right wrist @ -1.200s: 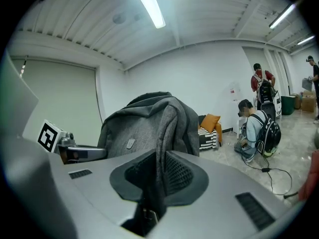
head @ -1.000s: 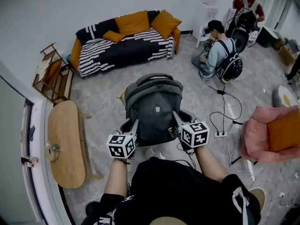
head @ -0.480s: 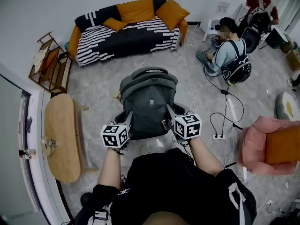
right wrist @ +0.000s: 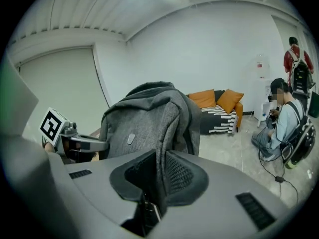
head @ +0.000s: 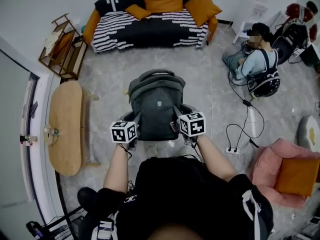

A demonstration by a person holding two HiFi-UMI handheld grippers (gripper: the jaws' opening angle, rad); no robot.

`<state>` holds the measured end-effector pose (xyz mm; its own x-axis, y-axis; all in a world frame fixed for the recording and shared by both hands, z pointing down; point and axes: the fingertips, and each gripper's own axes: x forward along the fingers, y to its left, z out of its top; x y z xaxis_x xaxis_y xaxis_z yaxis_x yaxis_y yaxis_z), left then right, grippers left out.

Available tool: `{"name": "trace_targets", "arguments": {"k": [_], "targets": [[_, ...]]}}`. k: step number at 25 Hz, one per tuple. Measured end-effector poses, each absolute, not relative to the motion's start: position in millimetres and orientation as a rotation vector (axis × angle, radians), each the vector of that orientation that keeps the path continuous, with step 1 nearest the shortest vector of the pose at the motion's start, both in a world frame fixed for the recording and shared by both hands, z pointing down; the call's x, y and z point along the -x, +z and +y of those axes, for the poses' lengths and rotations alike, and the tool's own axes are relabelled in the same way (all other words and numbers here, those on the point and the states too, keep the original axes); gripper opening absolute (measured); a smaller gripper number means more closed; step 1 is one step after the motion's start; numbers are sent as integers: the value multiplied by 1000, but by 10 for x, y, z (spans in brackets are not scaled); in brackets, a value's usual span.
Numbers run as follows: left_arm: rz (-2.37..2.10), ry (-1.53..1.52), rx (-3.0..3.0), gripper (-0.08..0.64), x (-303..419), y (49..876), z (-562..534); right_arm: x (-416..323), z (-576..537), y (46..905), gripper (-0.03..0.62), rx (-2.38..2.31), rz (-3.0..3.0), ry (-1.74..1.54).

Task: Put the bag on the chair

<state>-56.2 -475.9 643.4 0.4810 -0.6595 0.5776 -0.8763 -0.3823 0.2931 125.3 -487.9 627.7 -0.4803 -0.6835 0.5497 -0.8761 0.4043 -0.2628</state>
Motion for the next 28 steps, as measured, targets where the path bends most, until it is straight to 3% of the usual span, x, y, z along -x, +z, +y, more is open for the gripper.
{"name": "trace_targets", "arguments": {"k": [13,19,28], "targets": [[-1189,611,-2005,81,723,7338,-4996,-1115,-5175,7237,71,-1276,-2105,900],[-1145,777,-1862,81,809,8175,-4999,-1058,-5124,8018,71,-1170,-1927,998],[-1215,652,-1758,124,1106,8293,-5360,-886,-5463,8068,105,-1219,-1895,1090]]}}
